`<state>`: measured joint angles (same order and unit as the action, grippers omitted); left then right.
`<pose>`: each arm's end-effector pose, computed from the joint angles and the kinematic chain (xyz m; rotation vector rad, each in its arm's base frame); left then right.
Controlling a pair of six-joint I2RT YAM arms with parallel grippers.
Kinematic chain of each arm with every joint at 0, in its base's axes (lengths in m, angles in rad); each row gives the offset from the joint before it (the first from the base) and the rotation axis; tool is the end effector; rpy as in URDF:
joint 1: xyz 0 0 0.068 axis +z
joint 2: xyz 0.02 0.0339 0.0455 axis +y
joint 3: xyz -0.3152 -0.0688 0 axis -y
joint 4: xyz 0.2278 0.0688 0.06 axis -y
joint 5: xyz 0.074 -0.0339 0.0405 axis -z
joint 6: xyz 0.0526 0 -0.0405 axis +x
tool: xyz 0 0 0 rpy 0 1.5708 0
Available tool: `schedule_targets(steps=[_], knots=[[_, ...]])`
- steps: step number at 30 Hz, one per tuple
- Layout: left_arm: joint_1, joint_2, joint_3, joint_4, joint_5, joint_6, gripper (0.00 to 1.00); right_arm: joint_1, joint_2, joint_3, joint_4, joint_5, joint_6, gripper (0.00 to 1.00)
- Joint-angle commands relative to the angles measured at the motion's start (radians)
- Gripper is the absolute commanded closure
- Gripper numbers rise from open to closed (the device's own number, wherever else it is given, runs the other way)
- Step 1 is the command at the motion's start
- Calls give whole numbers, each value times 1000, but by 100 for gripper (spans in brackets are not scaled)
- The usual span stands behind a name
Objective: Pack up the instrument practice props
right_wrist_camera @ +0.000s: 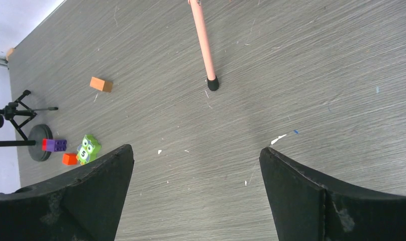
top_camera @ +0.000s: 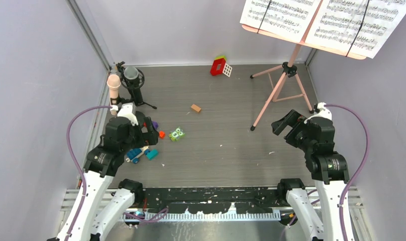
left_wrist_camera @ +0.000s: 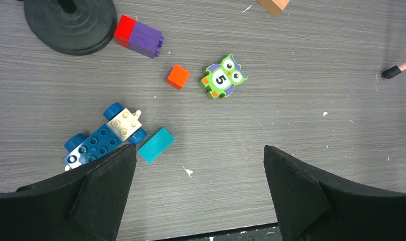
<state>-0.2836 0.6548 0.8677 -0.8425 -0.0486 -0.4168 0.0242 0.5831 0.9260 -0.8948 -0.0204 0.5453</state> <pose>0.0797 -0.0206 0.3377 -0.1751 2.2132 -0.3368 0.0590 0.0025 0.3538 0.5404 2.0743 0.3574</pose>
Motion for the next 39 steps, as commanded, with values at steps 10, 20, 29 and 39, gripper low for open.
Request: schedule_targets(steps=[10, 20, 29, 39], knots=[[-22, 122, 58, -14, -44, -35, 0, -3, 48, 13, 24, -3, 19, 0], [-55, 110, 59, -21, -69, -47, 0, -3, 143, 17, 115, 81, 43, 0], [-63, 133, 56, -15, -41, -33, 0, -3, 243, -8, 508, 237, -4, 0], [-115, 55, 44, -5, -62, -31, 0, -3, 505, 22, 1014, 410, -156, 6]])
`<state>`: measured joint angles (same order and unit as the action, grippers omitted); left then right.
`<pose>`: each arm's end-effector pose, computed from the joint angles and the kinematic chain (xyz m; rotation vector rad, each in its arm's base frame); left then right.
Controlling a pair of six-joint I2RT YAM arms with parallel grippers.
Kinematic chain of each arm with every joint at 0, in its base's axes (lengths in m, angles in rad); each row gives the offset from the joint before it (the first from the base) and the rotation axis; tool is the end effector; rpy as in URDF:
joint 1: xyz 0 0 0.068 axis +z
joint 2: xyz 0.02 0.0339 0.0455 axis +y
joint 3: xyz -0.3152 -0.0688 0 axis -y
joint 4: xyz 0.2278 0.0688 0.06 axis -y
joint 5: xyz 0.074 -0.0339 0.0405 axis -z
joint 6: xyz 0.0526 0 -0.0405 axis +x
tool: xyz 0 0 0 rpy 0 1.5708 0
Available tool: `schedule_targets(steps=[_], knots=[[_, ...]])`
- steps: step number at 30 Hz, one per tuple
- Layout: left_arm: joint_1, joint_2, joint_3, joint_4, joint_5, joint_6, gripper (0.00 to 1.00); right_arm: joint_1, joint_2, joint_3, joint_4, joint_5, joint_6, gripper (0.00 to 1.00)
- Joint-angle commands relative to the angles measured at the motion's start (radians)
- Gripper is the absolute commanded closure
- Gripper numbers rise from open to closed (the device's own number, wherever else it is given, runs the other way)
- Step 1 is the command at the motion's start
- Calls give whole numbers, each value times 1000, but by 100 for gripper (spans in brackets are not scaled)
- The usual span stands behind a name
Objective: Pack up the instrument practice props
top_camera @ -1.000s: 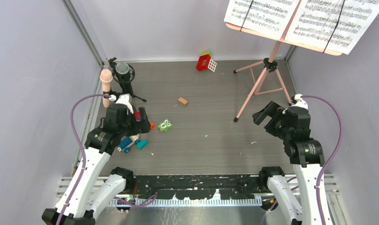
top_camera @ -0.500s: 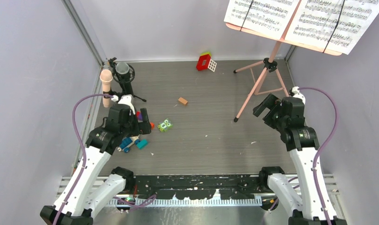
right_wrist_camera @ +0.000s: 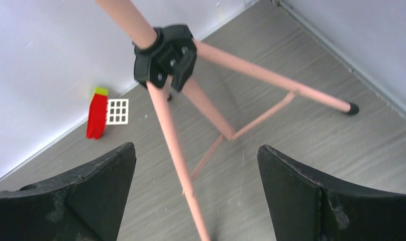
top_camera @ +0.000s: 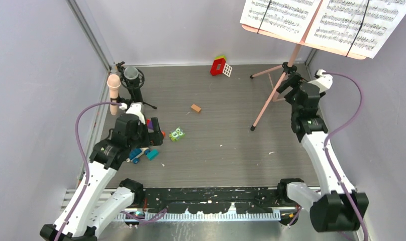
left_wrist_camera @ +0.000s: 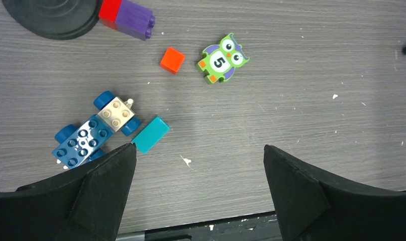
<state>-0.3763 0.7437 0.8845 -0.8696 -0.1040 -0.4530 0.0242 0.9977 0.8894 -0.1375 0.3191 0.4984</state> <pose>0.0944 -0.0314 0.3341 -0.1426 2.3099 -0.3072 0.2026 -0.0116 0.3832 0.6391 1.6878 0.0825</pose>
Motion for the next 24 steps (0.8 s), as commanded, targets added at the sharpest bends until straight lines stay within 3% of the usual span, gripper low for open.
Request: schedule_targets(steps=[1, 5, 10, 20, 24], knots=[[-25, -38, 27, 23, -8, 5, 0, -3, 122, 78, 277, 52, -147, 6], [-28, -49, 24, 27, 0, 8, 0, -3, 215, 112, 404, -66, -312, 8], [-30, -55, 23, 32, 13, 13, 0, -3, 274, 68, 600, -144, -446, 17], [-32, -58, 21, 38, 24, 16, 0, -8, 347, 137, 591, -75, -568, 18], [-32, -58, 20, 40, 27, 16, 0, -10, 390, 155, 643, -85, -573, 24]])
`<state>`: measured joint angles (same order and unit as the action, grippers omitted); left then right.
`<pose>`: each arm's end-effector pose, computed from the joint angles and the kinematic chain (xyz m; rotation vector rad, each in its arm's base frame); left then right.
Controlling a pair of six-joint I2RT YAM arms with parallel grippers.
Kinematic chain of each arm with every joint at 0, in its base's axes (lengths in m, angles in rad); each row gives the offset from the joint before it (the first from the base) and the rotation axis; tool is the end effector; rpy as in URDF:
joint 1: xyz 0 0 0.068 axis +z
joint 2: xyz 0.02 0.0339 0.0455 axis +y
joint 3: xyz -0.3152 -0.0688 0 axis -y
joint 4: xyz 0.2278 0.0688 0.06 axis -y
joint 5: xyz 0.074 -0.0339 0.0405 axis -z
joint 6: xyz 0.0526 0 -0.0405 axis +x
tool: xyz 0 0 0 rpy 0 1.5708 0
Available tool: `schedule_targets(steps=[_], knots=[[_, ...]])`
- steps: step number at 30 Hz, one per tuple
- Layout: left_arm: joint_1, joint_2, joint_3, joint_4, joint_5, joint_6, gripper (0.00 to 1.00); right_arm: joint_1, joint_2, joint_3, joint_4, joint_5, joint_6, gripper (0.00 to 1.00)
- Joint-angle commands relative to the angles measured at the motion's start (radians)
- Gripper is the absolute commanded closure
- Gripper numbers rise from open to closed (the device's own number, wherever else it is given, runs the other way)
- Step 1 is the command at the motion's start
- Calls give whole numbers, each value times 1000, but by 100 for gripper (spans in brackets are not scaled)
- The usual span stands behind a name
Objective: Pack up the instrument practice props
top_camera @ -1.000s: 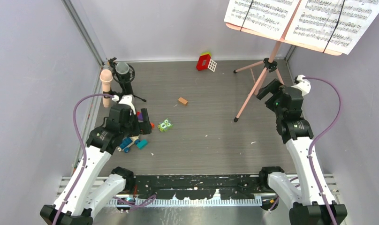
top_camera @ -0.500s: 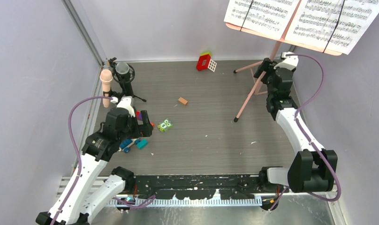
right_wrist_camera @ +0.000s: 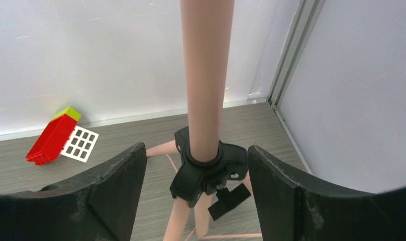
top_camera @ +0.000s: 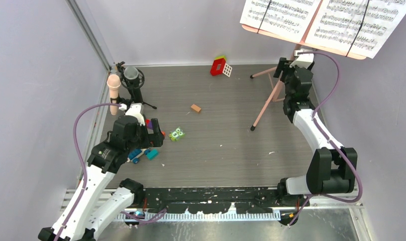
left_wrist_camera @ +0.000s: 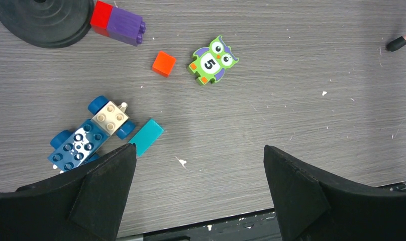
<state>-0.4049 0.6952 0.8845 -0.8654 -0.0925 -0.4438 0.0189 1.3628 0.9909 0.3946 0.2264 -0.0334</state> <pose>0.0837 -0.0306 0.3381 -0.0944 2.2654 -0.3522 0.3143 -0.0059 0.3979 0.1389 1.5454 -0.1866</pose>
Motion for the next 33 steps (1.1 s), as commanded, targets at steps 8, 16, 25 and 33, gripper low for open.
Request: schedule_targets(steps=[8, 16, 25, 33], knots=[[-3, -5, 20, 37, 17, 8, 0, -33, 80, 104, 140, -4, -5, 34], [-5, -1, 18, 39, 26, 10, 0, -54, 104, 129, 115, -12, 8, 43], [-3, 3, 19, 40, 31, 10, 0, -75, 134, 143, 67, -61, 10, 55], [-3, 4, 19, 41, 33, 10, 0, -80, 145, 124, 52, -41, -2, 67]])
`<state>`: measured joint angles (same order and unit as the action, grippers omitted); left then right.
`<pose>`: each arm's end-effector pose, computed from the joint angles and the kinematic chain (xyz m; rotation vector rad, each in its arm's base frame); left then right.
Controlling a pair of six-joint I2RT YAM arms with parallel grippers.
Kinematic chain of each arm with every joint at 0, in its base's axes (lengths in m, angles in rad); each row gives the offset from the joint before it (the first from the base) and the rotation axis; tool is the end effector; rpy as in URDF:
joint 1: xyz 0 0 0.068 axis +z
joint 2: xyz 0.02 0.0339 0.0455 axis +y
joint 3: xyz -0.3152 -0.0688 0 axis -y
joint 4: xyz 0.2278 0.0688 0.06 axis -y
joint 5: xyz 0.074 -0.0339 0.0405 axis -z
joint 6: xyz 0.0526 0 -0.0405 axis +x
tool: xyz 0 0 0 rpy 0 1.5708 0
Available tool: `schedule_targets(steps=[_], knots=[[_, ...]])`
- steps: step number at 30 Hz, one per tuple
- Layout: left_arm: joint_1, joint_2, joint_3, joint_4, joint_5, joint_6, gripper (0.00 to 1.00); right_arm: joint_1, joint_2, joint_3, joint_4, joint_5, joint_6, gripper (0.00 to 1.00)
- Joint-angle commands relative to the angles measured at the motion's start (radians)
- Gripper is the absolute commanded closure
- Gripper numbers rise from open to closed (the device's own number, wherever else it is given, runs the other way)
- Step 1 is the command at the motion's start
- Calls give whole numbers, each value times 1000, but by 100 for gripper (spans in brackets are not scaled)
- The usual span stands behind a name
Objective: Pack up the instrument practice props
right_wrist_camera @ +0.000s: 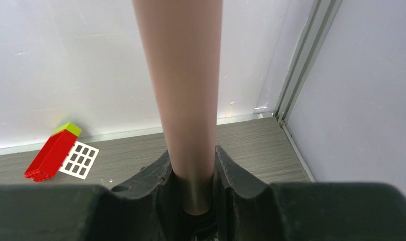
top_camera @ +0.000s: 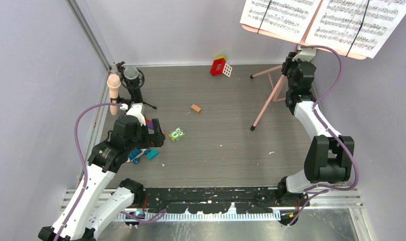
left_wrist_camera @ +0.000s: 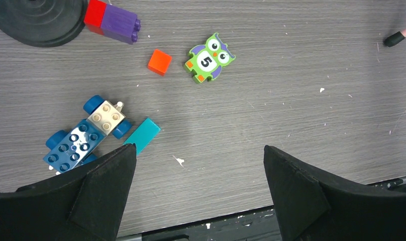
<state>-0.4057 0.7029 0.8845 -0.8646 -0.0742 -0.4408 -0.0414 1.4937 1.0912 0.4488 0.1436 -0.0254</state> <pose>0.0850 -0.0323 0.3376 -0.0802 2.2766 -0.3678 0.3541 -0.0222 0.3996 0.1269 1.5219 -0.1627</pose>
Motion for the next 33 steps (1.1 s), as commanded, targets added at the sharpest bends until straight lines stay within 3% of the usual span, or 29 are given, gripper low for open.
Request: schedule_targets(steps=[1, 9, 13, 22, 26, 33], knots=[[-2, -3, 19, 40, 16, 8, 0, -20, 14, 19, -2, 45, -11, 66], [-3, 0, 18, 39, 16, 9, 0, -26, 20, 10, -17, 48, -15, 58], [-2, -1, 19, 40, 16, 8, 0, -26, 20, 14, -29, 49, -17, 58], [-2, 0, 19, 39, 16, 8, 0, -28, 19, 1, -38, 22, -44, 78], [-2, 1, 19, 39, 16, 8, 0, -28, 17, -8, -26, -6, -53, 98], [-2, 3, 18, 39, 16, 8, 0, -28, 19, -6, -49, -38, -55, 99]])
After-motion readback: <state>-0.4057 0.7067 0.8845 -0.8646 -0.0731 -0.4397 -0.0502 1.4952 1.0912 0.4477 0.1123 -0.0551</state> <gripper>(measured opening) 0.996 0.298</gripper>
